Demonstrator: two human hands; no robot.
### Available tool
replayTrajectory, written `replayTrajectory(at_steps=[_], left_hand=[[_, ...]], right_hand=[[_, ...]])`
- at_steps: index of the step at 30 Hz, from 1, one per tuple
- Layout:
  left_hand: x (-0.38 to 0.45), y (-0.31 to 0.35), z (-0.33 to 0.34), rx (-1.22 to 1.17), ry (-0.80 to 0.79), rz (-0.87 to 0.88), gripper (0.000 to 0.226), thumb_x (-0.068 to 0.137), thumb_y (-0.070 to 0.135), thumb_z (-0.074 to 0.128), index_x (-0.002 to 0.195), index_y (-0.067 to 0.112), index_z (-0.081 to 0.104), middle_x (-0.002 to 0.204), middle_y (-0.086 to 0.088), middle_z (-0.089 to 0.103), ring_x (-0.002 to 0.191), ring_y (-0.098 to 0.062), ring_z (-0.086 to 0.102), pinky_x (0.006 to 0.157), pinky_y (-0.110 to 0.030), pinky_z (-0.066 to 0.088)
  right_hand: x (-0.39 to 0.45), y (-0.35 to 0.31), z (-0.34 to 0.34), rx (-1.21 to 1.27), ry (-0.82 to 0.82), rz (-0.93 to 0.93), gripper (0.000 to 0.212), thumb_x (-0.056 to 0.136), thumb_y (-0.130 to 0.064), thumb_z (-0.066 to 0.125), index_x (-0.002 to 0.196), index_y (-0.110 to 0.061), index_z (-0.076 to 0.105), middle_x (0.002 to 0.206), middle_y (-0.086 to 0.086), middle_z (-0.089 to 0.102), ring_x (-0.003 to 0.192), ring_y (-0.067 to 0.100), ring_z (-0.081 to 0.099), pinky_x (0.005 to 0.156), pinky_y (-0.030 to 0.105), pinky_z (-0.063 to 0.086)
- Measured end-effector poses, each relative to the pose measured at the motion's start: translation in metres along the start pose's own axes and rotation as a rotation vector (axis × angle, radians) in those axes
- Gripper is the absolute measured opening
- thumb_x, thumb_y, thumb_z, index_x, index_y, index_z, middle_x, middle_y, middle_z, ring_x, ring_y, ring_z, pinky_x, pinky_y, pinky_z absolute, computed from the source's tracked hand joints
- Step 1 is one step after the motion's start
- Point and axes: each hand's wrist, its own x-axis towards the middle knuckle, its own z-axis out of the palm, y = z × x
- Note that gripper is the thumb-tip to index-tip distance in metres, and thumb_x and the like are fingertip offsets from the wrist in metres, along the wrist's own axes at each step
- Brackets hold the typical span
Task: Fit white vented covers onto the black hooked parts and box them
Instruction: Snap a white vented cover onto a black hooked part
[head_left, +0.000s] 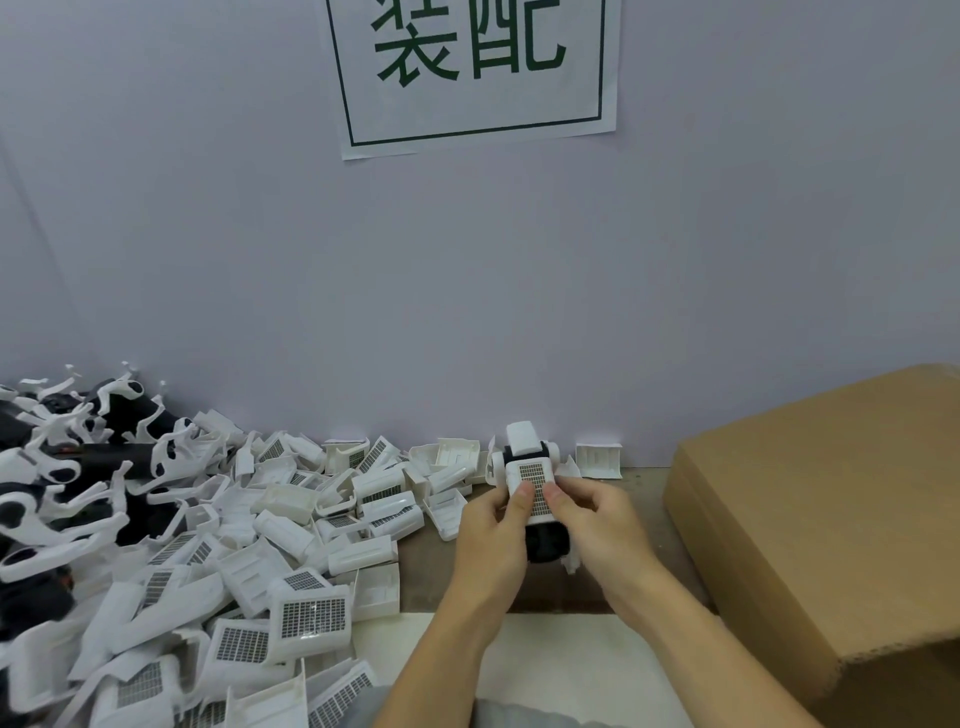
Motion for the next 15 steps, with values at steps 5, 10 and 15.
replayTrajectory(at_steps=[5, 10, 15], left_hand=[[-0.0024, 0.0028, 0.0005, -0.032, -0.043, 0.017, 0.022, 0.103, 0.021, 0.055, 0.112, 0.018, 0.074, 0.100, -0.002, 0.078, 0.097, -0.016, 0.074, 0.075, -0.022, 0.058], [-0.0030, 0.0030, 0.0010, -0.049, -0.061, -0.039, 0.024, 0.102, 0.020, 0.056, 0.120, 0.012, 0.070, 0.105, -0.005, 0.077, 0.099, -0.016, 0.073, 0.074, -0.021, 0.057], [-0.0020, 0.0043, 0.0018, 0.014, -0.012, -0.004, 0.020, 0.097, 0.016, 0.065, 0.115, 0.018, 0.072, 0.101, 0.003, 0.078, 0.098, -0.008, 0.073, 0.076, -0.015, 0.056]], right_hand=[[0.0005, -0.0018, -0.0009, -0.031, 0.067, -0.035, 0.026, 0.100, -0.012, 0.057, 0.093, -0.032, 0.072, 0.089, -0.006, 0.076, 0.087, 0.009, 0.072, 0.071, 0.024, 0.059], [0.0013, 0.0013, -0.0010, -0.005, 0.048, -0.032, 0.025, 0.101, -0.018, 0.056, 0.089, -0.029, 0.075, 0.087, -0.007, 0.078, 0.088, 0.012, 0.073, 0.076, 0.027, 0.058], [0.0006, -0.0001, -0.0016, -0.087, 0.071, -0.080, 0.033, 0.101, -0.015, 0.055, 0.083, -0.039, 0.069, 0.077, -0.021, 0.074, 0.078, -0.002, 0.070, 0.061, 0.013, 0.051]])
